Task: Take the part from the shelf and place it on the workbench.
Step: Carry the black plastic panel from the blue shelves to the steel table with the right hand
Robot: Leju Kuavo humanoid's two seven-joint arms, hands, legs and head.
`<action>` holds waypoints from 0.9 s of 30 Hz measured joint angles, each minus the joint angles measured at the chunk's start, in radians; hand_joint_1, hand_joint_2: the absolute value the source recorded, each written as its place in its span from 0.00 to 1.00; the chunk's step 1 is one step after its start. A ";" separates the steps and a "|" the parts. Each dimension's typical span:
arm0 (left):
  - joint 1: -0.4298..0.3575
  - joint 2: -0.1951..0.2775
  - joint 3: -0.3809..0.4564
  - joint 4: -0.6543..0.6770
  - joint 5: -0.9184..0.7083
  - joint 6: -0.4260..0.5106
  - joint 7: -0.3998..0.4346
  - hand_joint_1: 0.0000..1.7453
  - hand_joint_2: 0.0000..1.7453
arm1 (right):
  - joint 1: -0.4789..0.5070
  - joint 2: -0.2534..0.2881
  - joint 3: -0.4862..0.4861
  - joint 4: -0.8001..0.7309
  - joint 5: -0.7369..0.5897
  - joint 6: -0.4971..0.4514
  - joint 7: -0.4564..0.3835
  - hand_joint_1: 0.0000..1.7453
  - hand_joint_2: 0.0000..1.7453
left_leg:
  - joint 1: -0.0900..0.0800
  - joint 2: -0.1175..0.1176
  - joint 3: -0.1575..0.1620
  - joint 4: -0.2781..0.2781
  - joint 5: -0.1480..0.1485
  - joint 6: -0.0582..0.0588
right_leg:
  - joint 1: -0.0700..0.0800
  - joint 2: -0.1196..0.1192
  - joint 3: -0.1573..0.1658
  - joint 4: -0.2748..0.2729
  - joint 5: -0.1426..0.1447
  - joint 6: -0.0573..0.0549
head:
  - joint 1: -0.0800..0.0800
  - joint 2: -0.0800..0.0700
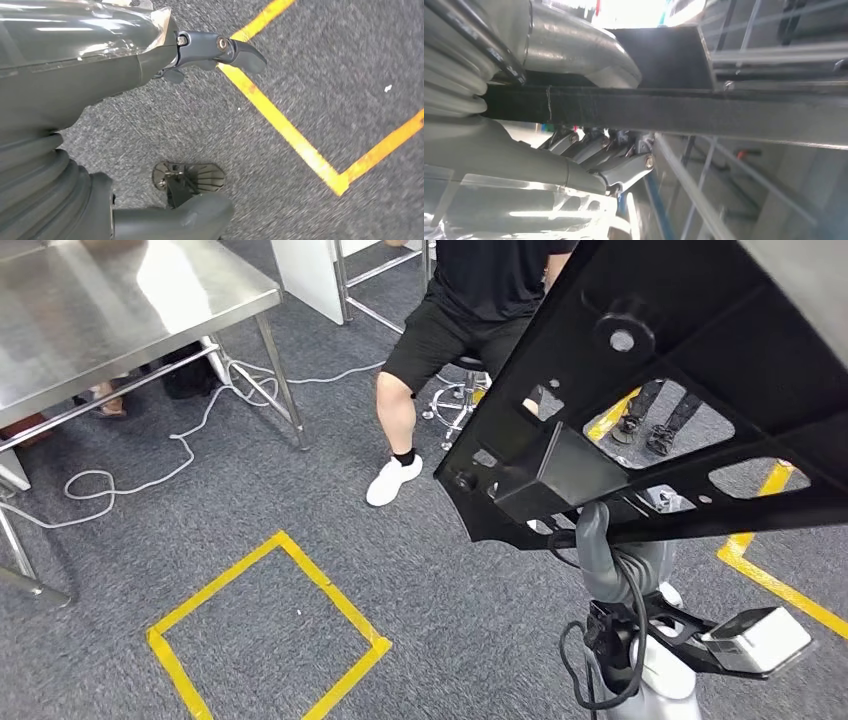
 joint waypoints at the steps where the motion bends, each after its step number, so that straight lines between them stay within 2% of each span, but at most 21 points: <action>1: -0.001 0.000 0.001 0.000 0.000 0.001 -0.001 0.00 1.00 | 0.001 -0.002 0.001 0.004 -0.001 0.000 -0.002 1.00 1.00 | 0.002 -0.014 0.001 -0.002 0.001 0.002 | -0.003 0.021 -0.034 0.066 -0.025 -0.002 | 0.001 0.000; 2: 0.000 0.000 0.002 0.000 0.001 0.001 -0.001 0.00 1.00 | 0.001 -0.004 0.002 0.009 -0.002 0.000 -0.003 1.00 1.00 | 0.002 -0.028 0.001 -0.002 0.001 0.002 | -0.005 0.030 -0.067 0.126 -0.043 -0.001 | 0.004 0.000; 3: 0.001 0.000 0.004 0.000 0.001 0.001 -0.002 0.00 1.00 | 0.002 -0.006 0.003 0.014 -0.003 0.000 -0.005 1.00 1.00 | 0.003 -0.044 0.001 -0.002 0.001 0.001 | -0.008 0.033 -0.090 0.160 -0.048 0.004 | 0.005 0.000; 4: 0.004 0.000 0.006 0.001 0.001 0.001 -0.003 0.00 1.00 | 0.003 -0.008 0.005 0.019 -0.004 0.000 -0.006 1.00 1.00 | 0.003 -0.059 0.002 -0.001 0.000 0.000 | -0.011 0.034 -0.095 0.157 -0.035 0.014 | 0.005 0.000; 5: 0.007 0.000 0.008 0.001 0.001 0.001 -0.004 0.00 1.00 | 0.004 -0.009 0.007 0.023 -0.005 0.000 -0.008 1.00 1.00 | 0.004 -0.074 0.003 0.001 -0.001 -0.002 | -0.014 0.036 -0.080 0.113 -0.008 0.025 | 0.006 0.000; 6: 0.010 0.000 0.010 0.001 0.001 0.001 -0.005 0.00 1.00 | 0.004 -0.010 0.009 0.026 -0.004 0.000 -0.010 1.00 1.00 | 0.006 -0.088 0.004 0.005 -0.004 -0.006 | -0.020 0.046 -0.051 0.042 0.026 0.038 | 0.006 0.000; 7: 0.013 0.001 0.013 0.001 0.001 0.001 -0.005 0.00 1.00 | 0.005 -0.012 0.012 0.030 -0.004 0.000 -0.012 1.00 1.00 | 0.006 -0.102 0.002 0.010 -0.007 -0.013 | -0.024 0.060 -0.025 -0.023 0.055 0.044 | 0.007 0.000; 8: 0.015 0.002 0.016 0.001 0.002 0.001 -0.006 0.00 1.00 | 0.007 -0.012 0.013 0.032 -0.003 0.000 -0.014 1.00 1.00 | 0.006 -0.112 0.000 0.016 -0.011 -0.019 | -0.026 0.070 -0.003 -0.072 0.075 0.044 | 0.008 0.000; 9: 0.018 0.002 0.019 0.001 0.002 0.001 -0.007 0.00 1.00 | 0.009 -0.013 0.015 0.035 -0.002 0.000 -0.016 1.00 1.00 | 0.005 -0.120 -0.004 0.020 -0.014 -0.027 | -0.026 0.077 0.007 -0.096 0.083 0.038 | 0.008 0.000; 12: 0.031 0.004 0.024 0.002 0.002 0.002 -0.010 0.00 1.00 | 0.012 -0.015 0.018 0.042 -0.005 0.000 -0.027 1.00 1.00 | 0.009 -0.131 -0.012 0.021 -0.015 -0.043 | -0.024 0.060 0.012 -0.101 0.086 0.012 | 0.008 0.000; 14: 0.036 0.006 0.025 0.002 0.001 0.004 -0.011 0.00 1.00 | 0.013 -0.016 0.020 0.045 -0.007 0.000 -0.032 1.00 1.00 | 0.009 -0.091 -0.030 0.062 -0.041 -0.051 | -0.027 0.044 0.016 -0.104 0.087 -0.003 | 0.003 0.000; 16: 0.035 0.008 0.025 0.003 0.001 0.008 -0.011 0.00 1.00 | 0.016 -0.016 0.022 0.049 -0.008 0.001 -0.034 1.00 1.00 | 0.010 -0.035 -0.089 0.183 -0.103 -0.059 | -0.023 0.024 0.018 -0.105 0.084 -0.013 | -0.003 0.000; 17: 0.034 0.009 0.025 0.003 0.001 0.010 -0.011 0.00 1.00 | 0.017 -0.017 0.023 0.052 -0.008 0.001 -0.035 1.00 1.00 | 0.011 -0.021 -0.126 0.252 -0.131 -0.062 | -0.019 0.013 0.018 -0.105 0.082 -0.016 | -0.005 0.000; 18: 0.035 0.009 0.025 0.003 0.001 0.012 -0.010 0.00 1.00 | 0.019 -0.017 0.025 0.056 -0.008 0.001 -0.036 1.00 1.00 | 0.011 -0.013 -0.153 0.303 -0.146 -0.063 | -0.017 0.001 0.019 -0.105 0.081 -0.018 | -0.004 0.000; 19: 0.036 0.009 0.026 0.003 0.001 0.014 -0.009 0.00 1.00 | 0.020 -0.017 0.026 0.059 -0.008 0.001 -0.037 1.00 1.00 | 0.011 -0.011 -0.162 0.314 -0.140 -0.062 | -0.015 -0.010 0.020 -0.104 0.079 -0.020 | -0.005 0.000; 20: 0.038 0.010 0.026 0.003 0.001 0.016 -0.008 0.00 1.00 | 0.020 -0.018 0.028 0.062 -0.009 0.001 -0.038 1.00 1.00 | 0.011 -0.008 -0.148 0.284 -0.116 -0.059 | -0.013 -0.020 0.021 -0.104 0.078 -0.021 | -0.005 0.000; 21: 0.038 0.010 0.026 0.004 0.001 0.019 -0.005 0.00 1.00 | 0.020 -0.018 0.031 0.063 -0.009 0.001 -0.039 1.00 1.00 | 0.009 0.002 -0.115 0.220 -0.082 -0.054 | -0.011 -0.031 0.024 -0.105 0.076 -0.022 | -0.005 0.000; 23: 0.035 0.012 0.026 0.004 0.000 0.022 -0.001 0.00 1.00 | 0.020 -0.017 0.034 0.064 -0.008 0.001 -0.041 1.00 1.00 | 0.001 0.038 -0.046 0.086 -0.031 -0.038 | -0.005 -0.049 0.029 -0.105 0.071 -0.019 | -0.004 0.000; 24: 0.034 0.013 0.027 0.004 0.000 0.022 0.001 0.00 1.00 | 0.020 -0.017 0.035 0.065 -0.008 0.001 -0.042 1.00 1.00 | -0.004 0.051 -0.027 0.048 -0.022 -0.030 | -0.003 -0.058 0.032 -0.105 0.068 -0.015 | -0.003 0.000; 25: 0.033 0.014 0.027 0.004 -0.001 0.023 0.003 0.00 1.00 | 0.020 -0.016 0.036 0.066 -0.008 0.001 -0.043 1.00 1.00 | -0.008 0.054 -0.021 0.034 -0.022 -0.025 | -0.001 -0.066 0.034 -0.106 0.066 -0.011 | -0.003 0.000; 27: 0.035 0.015 0.030 0.004 -0.002 0.025 0.005 0.00 1.00 | 0.019 -0.015 0.037 0.067 -0.008 0.001 -0.043 1.00 1.00 | -0.008 0.032 -0.017 0.026 -0.017 -0.015 | 0.000 -0.079 0.038 -0.110 0.063 -0.002 | -0.003 0.000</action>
